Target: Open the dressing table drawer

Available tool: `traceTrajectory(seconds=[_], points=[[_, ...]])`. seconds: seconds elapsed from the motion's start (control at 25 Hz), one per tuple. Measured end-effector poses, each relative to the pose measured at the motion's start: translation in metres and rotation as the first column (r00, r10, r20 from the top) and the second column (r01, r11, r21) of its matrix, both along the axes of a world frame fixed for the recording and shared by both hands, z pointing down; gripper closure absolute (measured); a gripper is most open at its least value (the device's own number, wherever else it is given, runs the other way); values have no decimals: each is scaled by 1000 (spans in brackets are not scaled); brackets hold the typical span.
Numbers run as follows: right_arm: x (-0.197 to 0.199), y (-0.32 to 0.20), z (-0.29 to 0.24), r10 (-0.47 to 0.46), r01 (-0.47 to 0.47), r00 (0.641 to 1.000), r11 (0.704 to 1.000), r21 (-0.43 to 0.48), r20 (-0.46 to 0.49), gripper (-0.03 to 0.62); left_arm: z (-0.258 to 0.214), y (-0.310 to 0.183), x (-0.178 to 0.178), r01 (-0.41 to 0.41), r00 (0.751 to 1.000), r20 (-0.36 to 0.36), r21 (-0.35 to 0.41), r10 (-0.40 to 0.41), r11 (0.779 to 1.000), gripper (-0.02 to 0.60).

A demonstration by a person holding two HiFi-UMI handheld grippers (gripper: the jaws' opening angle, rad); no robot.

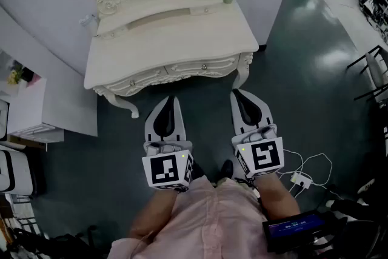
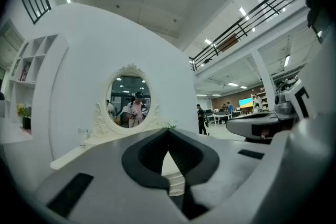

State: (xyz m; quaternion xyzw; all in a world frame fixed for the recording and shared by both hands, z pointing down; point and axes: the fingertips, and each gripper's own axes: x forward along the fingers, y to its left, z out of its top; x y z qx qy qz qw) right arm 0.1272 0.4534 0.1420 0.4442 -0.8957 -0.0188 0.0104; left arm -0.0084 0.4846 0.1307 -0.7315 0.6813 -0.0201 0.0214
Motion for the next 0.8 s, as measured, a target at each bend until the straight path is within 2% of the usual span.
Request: traceTrajectory(seconds=[0.36,0.52,0.8], points=[[10,-12,5,-17,17,1000,1000,-6,4,577,5,-10,11,12,1000,10,-5,-12,1000,560],[20,-17,4,-43,44,998,999,-10,37,576,7,-16,22,25,1000,12,-12,-25,1000,560],[40,-31,9,-74,75,997,997,-17,27,576,10,-22,44,63,998,17,-16,-62,998,560]])
